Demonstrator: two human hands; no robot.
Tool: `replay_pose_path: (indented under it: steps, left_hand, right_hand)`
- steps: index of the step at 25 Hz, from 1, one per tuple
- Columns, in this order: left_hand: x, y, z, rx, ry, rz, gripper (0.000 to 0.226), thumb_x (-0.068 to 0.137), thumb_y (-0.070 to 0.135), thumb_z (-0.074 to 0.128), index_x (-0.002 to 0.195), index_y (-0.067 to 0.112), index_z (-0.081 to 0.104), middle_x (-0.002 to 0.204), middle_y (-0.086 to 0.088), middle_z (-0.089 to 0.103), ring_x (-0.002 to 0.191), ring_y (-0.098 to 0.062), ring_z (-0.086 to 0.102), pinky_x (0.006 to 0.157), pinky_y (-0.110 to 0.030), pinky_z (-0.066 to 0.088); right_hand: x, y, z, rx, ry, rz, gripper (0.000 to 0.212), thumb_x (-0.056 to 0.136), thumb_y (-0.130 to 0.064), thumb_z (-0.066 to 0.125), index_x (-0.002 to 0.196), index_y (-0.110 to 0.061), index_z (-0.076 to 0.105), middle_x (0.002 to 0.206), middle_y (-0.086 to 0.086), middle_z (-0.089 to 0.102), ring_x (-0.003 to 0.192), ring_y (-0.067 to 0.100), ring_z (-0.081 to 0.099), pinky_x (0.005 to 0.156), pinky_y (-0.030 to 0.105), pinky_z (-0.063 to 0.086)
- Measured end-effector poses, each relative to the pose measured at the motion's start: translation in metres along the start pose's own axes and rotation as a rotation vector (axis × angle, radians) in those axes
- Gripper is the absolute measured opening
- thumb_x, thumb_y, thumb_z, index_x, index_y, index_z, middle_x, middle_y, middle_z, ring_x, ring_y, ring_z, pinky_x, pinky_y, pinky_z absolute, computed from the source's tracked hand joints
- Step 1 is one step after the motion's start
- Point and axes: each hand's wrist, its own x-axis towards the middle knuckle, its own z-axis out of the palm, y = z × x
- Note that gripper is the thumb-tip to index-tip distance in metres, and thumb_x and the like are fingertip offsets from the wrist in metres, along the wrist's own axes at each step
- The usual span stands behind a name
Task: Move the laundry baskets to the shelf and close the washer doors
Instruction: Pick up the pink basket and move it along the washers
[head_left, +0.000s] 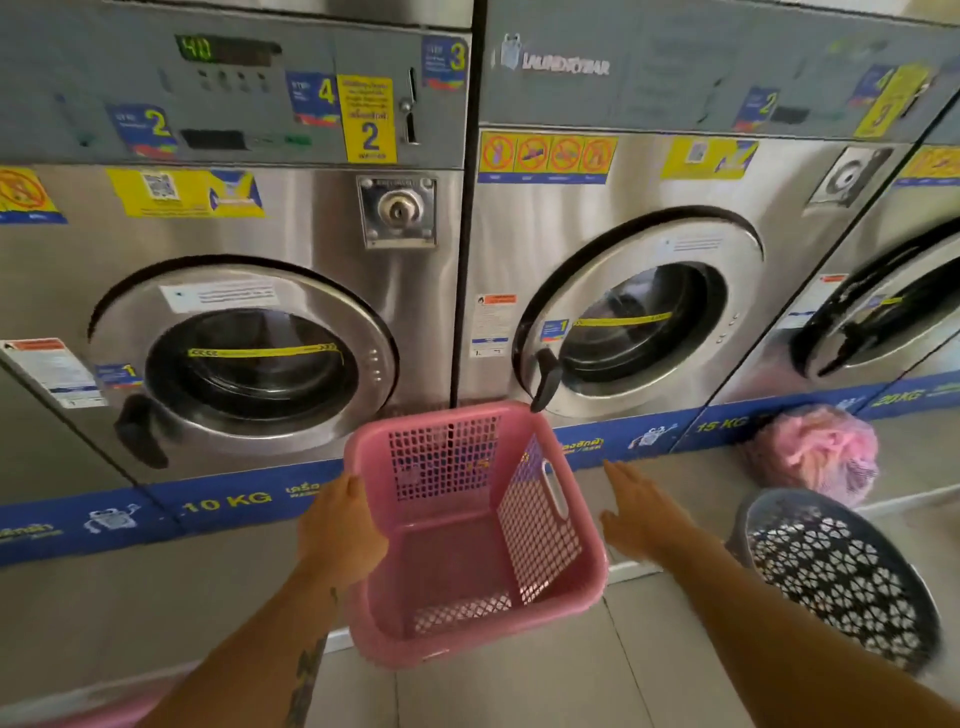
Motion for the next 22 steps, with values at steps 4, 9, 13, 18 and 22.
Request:
replay_pose_path:
  steps: [4,9,13,18,22]
  left_hand:
    - [0.031,-0.012,0.049,0.034,0.038,-0.034,0.064,0.072,0.025,0.062,0.132,0.016,0.041,0.126,-0.006,0.052,0.112,-0.028,0.054,0.091,-0.043,0.049]
    - [0.058,-0.024,0.115,0.063,-0.015,-0.153,0.090,0.074,0.022,0.061,0.152,0.009,0.017,0.158,-0.018,0.021,0.143,-0.036,0.026,0.113,-0.049,0.032]
    - [0.064,-0.035,0.166,-0.084,-0.013,-0.197,0.110,0.071,0.005,0.064,0.155,0.014,-0.006,0.164,-0.013,-0.005,0.147,-0.036,0.016,0.115,-0.047,0.032]
    - [0.062,-0.040,0.180,-0.086,0.055,-0.200,0.120,0.065,-0.010,0.061,0.153,0.029,-0.010,0.165,-0.010,-0.003,0.122,-0.043,0.051,0.092,-0.048,0.051]
    - [0.022,-0.048,0.164,-0.096,0.011,-0.224,0.106,0.071,-0.004,0.060,0.156,0.026,0.004,0.165,-0.006,-0.001,0.118,-0.042,0.056,0.089,-0.045,0.050]
  right_hand:
    - [0.062,0.006,0.029,-0.001,-0.012,-0.066,0.063,0.086,-0.022,0.060,0.143,-0.008,0.036,0.148,0.013,0.041,0.133,0.033,0.041,0.108,0.043,0.036]
    - [0.150,0.022,0.088,0.012,-0.070,-0.224,0.075,0.075,-0.011,0.066,0.141,-0.017,0.032,0.130,0.005,0.042,0.120,0.028,0.045,0.104,0.048,0.043]
    - [0.189,0.035,0.140,0.120,-0.056,-0.196,0.108,0.065,0.003,0.064,0.153,-0.022,0.007,0.151,0.012,0.027,0.131,0.040,0.039,0.104,0.057,0.040]
    - [0.192,0.043,0.166,0.098,-0.013,-0.144,0.114,0.066,0.006,0.063,0.154,-0.020,-0.006,0.164,0.005,-0.004,0.138,0.047,0.032,0.103,0.055,0.042]
    - [0.158,0.036,0.150,0.060,-0.033,-0.178,0.106,0.069,0.003,0.063,0.154,-0.017,0.003,0.162,0.005,0.006,0.117,0.049,0.052,0.090,0.056,0.050]
